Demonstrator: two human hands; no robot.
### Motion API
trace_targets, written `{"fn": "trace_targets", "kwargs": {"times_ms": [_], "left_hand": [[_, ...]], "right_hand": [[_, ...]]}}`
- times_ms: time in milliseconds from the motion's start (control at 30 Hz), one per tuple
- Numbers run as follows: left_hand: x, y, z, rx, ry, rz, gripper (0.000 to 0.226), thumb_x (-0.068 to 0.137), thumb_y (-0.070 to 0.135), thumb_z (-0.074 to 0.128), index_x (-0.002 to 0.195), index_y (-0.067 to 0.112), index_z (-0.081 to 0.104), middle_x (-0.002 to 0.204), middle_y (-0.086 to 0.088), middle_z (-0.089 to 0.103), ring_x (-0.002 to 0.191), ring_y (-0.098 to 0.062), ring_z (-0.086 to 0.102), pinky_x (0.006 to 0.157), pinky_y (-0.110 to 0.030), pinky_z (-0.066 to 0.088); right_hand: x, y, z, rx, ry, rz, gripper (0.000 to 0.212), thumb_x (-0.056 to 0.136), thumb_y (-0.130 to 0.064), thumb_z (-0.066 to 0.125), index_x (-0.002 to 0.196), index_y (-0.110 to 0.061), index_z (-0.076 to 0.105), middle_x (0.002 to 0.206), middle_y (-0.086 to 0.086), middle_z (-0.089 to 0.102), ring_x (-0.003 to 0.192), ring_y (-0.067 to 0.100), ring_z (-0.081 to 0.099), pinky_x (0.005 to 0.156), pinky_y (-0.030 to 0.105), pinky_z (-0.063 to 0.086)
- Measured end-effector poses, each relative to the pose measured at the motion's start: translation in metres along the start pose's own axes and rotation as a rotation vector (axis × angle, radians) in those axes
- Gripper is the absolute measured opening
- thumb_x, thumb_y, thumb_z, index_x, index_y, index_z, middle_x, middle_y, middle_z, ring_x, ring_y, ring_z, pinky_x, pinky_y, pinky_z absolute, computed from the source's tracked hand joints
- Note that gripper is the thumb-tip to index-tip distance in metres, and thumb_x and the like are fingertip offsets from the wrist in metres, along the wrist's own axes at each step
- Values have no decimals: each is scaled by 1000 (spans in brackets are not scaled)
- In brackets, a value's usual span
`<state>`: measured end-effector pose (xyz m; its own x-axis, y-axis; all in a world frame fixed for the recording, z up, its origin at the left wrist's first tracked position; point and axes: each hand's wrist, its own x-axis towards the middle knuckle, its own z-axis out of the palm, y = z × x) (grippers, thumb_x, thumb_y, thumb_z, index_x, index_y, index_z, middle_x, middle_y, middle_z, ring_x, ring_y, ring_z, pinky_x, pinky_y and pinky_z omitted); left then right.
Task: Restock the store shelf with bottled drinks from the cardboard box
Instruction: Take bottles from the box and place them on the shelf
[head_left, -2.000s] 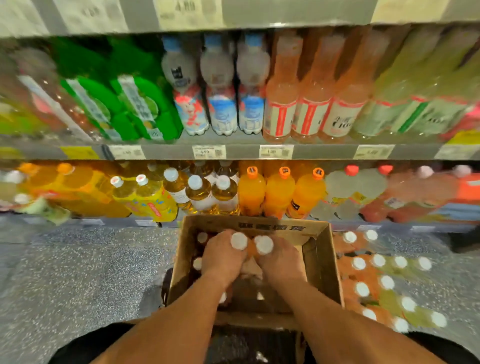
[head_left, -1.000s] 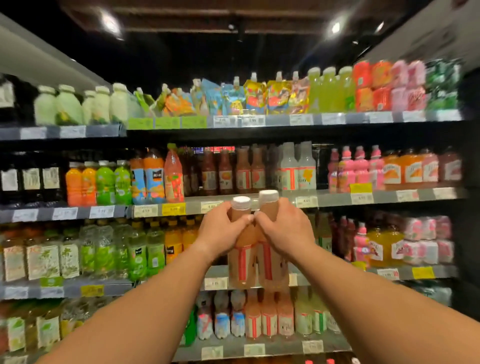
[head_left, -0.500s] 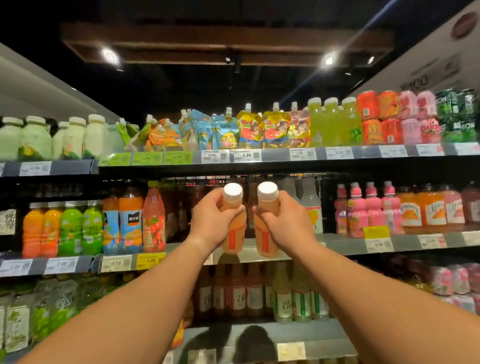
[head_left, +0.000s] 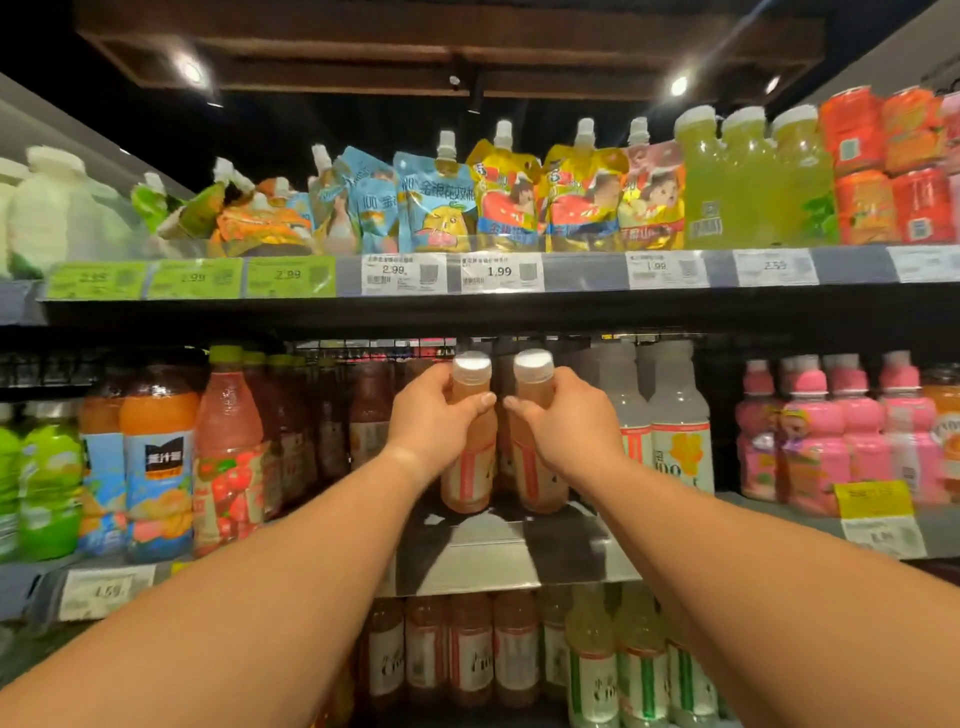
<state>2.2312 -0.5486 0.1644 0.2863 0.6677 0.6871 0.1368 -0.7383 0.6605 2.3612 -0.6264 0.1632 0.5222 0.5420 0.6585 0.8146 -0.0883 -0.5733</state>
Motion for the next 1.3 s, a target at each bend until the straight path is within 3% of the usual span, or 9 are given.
{"fn": "trace_targets", "kwargs": {"times_ms": [100, 267, 367, 500, 733, 867, 1067, 1167, 1300], "left_hand": [[20, -9, 5, -20, -41, -139, 13, 91, 28, 68, 100, 20, 62, 89, 12, 61, 91, -12, 62, 66, -20, 47], [45, -17, 15, 102, -145, -256, 34, 99, 15, 50, 128, 1, 57, 125, -17, 60, 112, -35, 58, 81, -30, 42], [48, -30, 21, 221, -165, -259, 29, 101, 13, 43, 122, -1, 58, 112, -15, 61, 95, -25, 56, 87, -32, 45], [46, -44, 26, 173, -207, -282, 31, 98, 9, 51, 127, -1, 56, 123, -18, 58, 116, -32, 55, 96, -36, 44], [50, -57, 34, 13, -174, -215, 58, 81, 19, 79, 133, 29, 53, 110, 15, 57, 106, -12, 56, 90, -31, 47], [44, -57, 28, 23, -192, -197, 51, 87, 16, 73, 133, 27, 54, 111, 13, 58, 113, -16, 57, 99, -38, 49], [17, -38, 14, 223, -253, -223, 31, 98, 16, 54, 128, 16, 52, 125, -8, 59, 101, -19, 54, 90, -32, 44], [-2, -21, -5, 305, -273, -185, 54, 98, 28, 57, 147, 15, 38, 146, -6, 47, 129, -24, 48, 104, -32, 38], [-38, 2, -44, 391, -234, -122, 62, 94, 36, 61, 150, 25, 35, 152, -1, 40, 138, -22, 40, 110, -37, 35]], "right_hand": [[22, 1, 13, -29, 12, 107, 42, 89, -48, 64, 113, -14, 59, 110, 7, 65, 101, 29, 63, 85, 44, 54], [42, -1, 28, -232, -105, 169, 22, 96, -23, 54, 109, -9, 66, 113, 11, 66, 105, 29, 63, 90, 39, 54], [42, -2, 37, -286, -198, 162, 21, 96, -27, 50, 102, -13, 65, 107, 8, 65, 100, 27, 64, 89, 39, 54], [48, -4, 36, -198, -274, 242, 19, 95, -31, 48, 87, -15, 55, 98, 7, 63, 92, 25, 63, 88, 38, 55], [54, 3, 53, -298, -249, 205, 16, 97, -23, 52, 83, -15, 50, 88, 5, 54, 87, 20, 59, 72, 29, 49], [49, 4, 53, -366, -250, 167, 5, 95, -14, 55, 98, -12, 58, 94, 7, 56, 91, 22, 60, 78, 30, 53], [16, -8, 43, -368, -205, 99, 33, 95, -23, 59, 124, -7, 56, 106, 9, 52, 103, 26, 61, 84, 33, 52], [-9, -20, 26, -289, -164, 105, 56, 89, -26, 68, 135, -12, 41, 131, 11, 43, 114, 32, 57, 87, 37, 51], [-53, -31, -16, -288, -131, 37, 52, 90, -30, 64, 134, -16, 41, 131, 8, 46, 111, 30, 58, 84, 37, 52]]}}
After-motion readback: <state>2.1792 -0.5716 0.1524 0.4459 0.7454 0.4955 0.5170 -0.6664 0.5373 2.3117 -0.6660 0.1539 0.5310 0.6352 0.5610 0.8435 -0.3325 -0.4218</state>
